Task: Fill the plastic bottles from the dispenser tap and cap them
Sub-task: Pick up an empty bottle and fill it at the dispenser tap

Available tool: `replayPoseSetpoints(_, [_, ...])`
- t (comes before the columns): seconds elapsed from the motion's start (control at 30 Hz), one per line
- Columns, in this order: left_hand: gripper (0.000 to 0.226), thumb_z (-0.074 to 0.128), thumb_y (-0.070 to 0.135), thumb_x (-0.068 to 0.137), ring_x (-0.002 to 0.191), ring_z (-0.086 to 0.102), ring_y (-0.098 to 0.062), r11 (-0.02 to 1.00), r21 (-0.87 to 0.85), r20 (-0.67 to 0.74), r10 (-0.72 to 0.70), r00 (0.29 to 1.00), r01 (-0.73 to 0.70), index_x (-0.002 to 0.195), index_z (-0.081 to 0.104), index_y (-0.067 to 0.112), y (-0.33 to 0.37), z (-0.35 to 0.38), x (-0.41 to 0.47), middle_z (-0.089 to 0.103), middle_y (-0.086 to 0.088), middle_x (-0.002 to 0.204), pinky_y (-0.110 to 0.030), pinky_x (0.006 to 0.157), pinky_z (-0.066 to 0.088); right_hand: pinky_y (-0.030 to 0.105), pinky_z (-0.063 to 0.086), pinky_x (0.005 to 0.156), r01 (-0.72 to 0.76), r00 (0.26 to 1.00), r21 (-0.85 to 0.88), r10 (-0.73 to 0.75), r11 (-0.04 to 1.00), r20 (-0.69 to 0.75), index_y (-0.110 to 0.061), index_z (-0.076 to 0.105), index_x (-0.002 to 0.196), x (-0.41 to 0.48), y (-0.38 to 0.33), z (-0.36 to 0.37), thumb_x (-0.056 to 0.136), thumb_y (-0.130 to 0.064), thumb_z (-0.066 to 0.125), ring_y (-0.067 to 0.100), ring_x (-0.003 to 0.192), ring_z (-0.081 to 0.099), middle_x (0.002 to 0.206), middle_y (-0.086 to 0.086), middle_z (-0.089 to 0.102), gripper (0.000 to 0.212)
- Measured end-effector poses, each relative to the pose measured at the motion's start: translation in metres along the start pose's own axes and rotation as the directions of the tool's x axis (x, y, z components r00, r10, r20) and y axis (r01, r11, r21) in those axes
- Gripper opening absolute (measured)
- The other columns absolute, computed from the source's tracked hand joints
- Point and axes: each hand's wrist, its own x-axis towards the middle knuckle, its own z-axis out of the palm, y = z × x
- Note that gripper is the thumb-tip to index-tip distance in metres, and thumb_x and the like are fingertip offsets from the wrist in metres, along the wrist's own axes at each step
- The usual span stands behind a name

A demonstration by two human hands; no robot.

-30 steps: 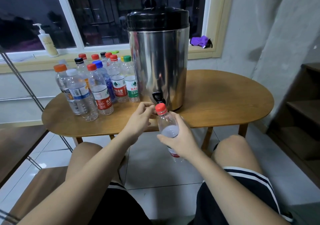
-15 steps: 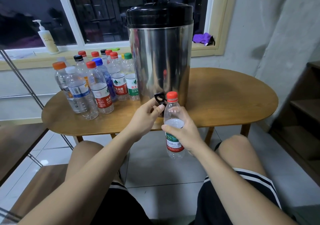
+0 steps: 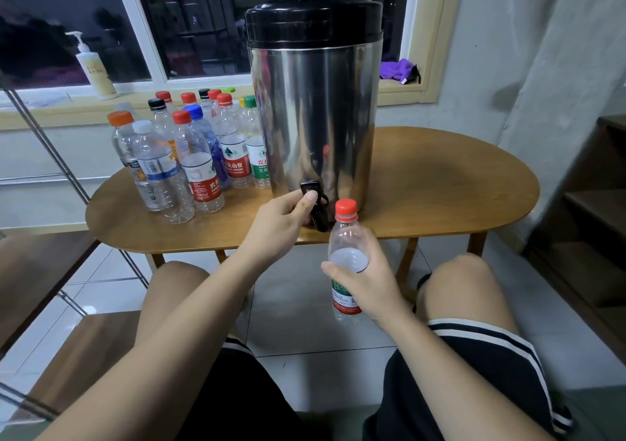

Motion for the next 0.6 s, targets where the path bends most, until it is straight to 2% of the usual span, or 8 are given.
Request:
replayPoseSetpoints(0.1, [0.033,0.058,0.052,0.109,0.081,0.063,-0.002,1.0,0.005,-0.116,0.024,0.993,-0.023,0.105,0.069,0.022,0.007,-0.004,-0.008,0.071,0.009,0.09,-0.023,0.073,0.046,0.051,0.061,0.1,-0.043,0.999,-0.059,0.042,0.997,-0.009,-0.05,0.059,0.13,-0.008,0.009,-0.004,0.077,-0.032,0.092,0.013,0.112,0.072,0.122,-0.016,0.072,0.065])
replayPoseSetpoints(0.17, [0.017,0.065,0.042,0.107,0.09,0.065,-0.003,0.996,-0.013,-0.3,0.084,0.95,-0.092,0.109,0.063,0.025,0.013,-0.003,-0.018,0.071,0.011,0.099,-0.015,0.074,0.048,0.051,0.062,0.097,-0.065,0.998,-0.105,0.066,0.992,0.007,-0.049,0.06,0.126,-0.011,0.014,-0.004,0.076,-0.031,0.092,0.012,0.106,0.073,0.117,-0.016,0.074,0.062])
replayPoseSetpoints(0.23, [0.014,0.066,0.035,0.107,0.087,0.063,-0.009,0.982,0.001,-0.372,0.174,0.912,-0.187,0.102,0.057,0.026,0.015,0.002,-0.033,0.067,0.009,0.094,-0.019,0.074,0.047,0.053,0.062,0.093,-0.069,0.997,-0.147,0.075,0.987,0.033,-0.041,0.061,0.124,-0.014,0.017,-0.004,0.075,-0.032,0.093,0.013,0.1,0.073,0.11,-0.013,0.074,0.059])
replayPoseSetpoints(0.27, [0.014,0.067,0.035,0.107,0.087,0.063,-0.011,0.973,0.02,-0.325,0.225,0.919,-0.231,0.101,0.058,0.027,0.015,0.005,-0.04,0.066,0.009,0.094,-0.02,0.073,0.045,0.051,0.062,0.092,-0.064,0.996,-0.171,0.074,0.983,0.051,-0.039,0.06,0.124,-0.016,0.019,-0.004,0.074,-0.033,0.094,0.013,0.099,0.072,0.108,-0.011,0.074,0.06])
replayPoseSetpoints(0.33, [0.011,0.072,0.034,0.103,0.099,0.066,-0.01,0.957,0.061,-0.093,0.289,0.953,-0.284,0.11,0.065,0.029,0.01,0.009,-0.051,0.069,0.012,0.105,-0.018,0.077,0.045,0.044,0.062,0.091,-0.051,0.993,-0.198,0.07,0.979,0.092,-0.037,0.06,0.125,-0.017,0.021,-0.003,0.074,-0.033,0.096,0.011,0.1,0.072,0.109,-0.011,0.075,0.063])
replayPoseSetpoints(0.43, [0.029,0.078,0.027,0.1,0.114,0.066,-0.007,0.931,0.127,0.246,0.304,0.92,-0.342,0.128,0.073,0.034,0.0,0.008,-0.052,0.07,0.017,0.122,-0.015,0.088,0.045,0.033,0.062,0.081,-0.052,0.988,-0.257,0.088,0.965,0.131,-0.043,0.056,0.13,-0.018,0.022,-0.006,0.075,-0.038,0.094,0.01,0.099,0.073,0.111,-0.011,0.074,0.068])
replayPoseSetpoints(0.5, [0.026,0.08,0.025,0.099,0.106,0.069,-0.006,0.939,0.125,0.289,0.274,0.917,-0.32,0.123,0.079,0.035,-0.003,-0.001,-0.047,0.073,0.018,0.115,-0.019,0.089,0.048,0.028,0.058,0.071,-0.059,0.986,-0.311,0.103,0.949,0.128,-0.046,0.053,0.13,-0.018,0.022,-0.008,0.073,-0.044,0.093,0.011,0.093,0.072,0.108,-0.012,0.073,0.069])
replayPoseSetpoints(0.6, [0.031,0.082,0.039,0.093,0.106,0.073,-0.004,0.952,0.134,0.298,0.227,0.927,-0.276,0.124,0.081,0.033,-0.005,-0.017,-0.04,0.078,0.019,0.113,-0.029,0.095,0.058,0.031,0.059,0.072,-0.045,0.989,-0.362,0.091,0.931,0.112,-0.047,0.053,0.129,-0.018,0.026,-0.011,0.074,-0.046,0.092,0.008,0.093,0.069,0.108,-0.016,0.072,0.067])
